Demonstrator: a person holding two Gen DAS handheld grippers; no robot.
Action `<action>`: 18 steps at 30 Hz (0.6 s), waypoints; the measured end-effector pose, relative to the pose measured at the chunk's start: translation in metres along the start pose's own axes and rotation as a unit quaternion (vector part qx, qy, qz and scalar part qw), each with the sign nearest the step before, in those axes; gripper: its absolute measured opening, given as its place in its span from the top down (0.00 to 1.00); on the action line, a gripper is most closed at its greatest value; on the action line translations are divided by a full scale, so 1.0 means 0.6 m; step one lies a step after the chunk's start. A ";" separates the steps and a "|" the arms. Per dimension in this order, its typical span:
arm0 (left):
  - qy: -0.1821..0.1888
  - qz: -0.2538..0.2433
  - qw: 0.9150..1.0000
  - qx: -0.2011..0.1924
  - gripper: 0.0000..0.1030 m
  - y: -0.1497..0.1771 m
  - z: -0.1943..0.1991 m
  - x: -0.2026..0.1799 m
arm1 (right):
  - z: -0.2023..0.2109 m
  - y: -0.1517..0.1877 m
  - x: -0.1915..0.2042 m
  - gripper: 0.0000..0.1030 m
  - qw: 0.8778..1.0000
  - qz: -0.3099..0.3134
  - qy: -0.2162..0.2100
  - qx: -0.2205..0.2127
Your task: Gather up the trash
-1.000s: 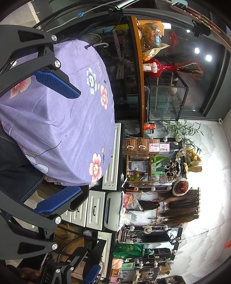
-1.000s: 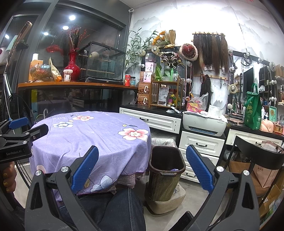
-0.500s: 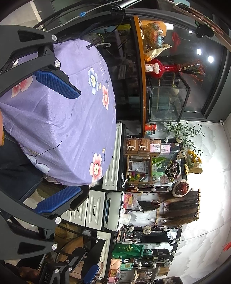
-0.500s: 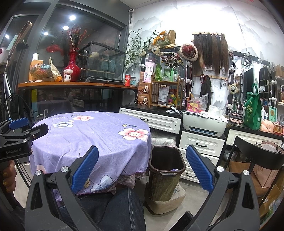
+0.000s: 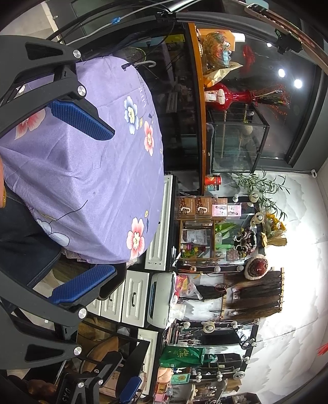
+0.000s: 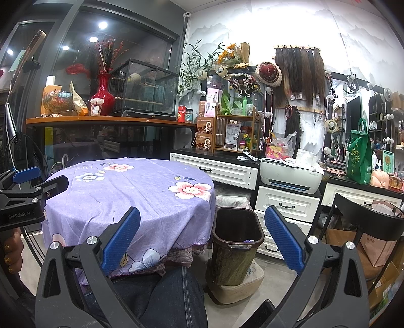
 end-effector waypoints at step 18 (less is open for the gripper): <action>-0.001 -0.001 1.000 -0.001 0.05 0.000 0.001 -0.001 | -0.001 0.002 0.001 0.06 1.000 0.000 0.000 0.001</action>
Point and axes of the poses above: each gripper's, at about its wrist camera, not at the fingertips, and z roughly against the way its jaws point, x to its left, y to its underside, the point moved 6 cm from there along -z, roughly the way its jaws point, and after that the axes turned 15 degrees about -y, right-handed, at the moved point
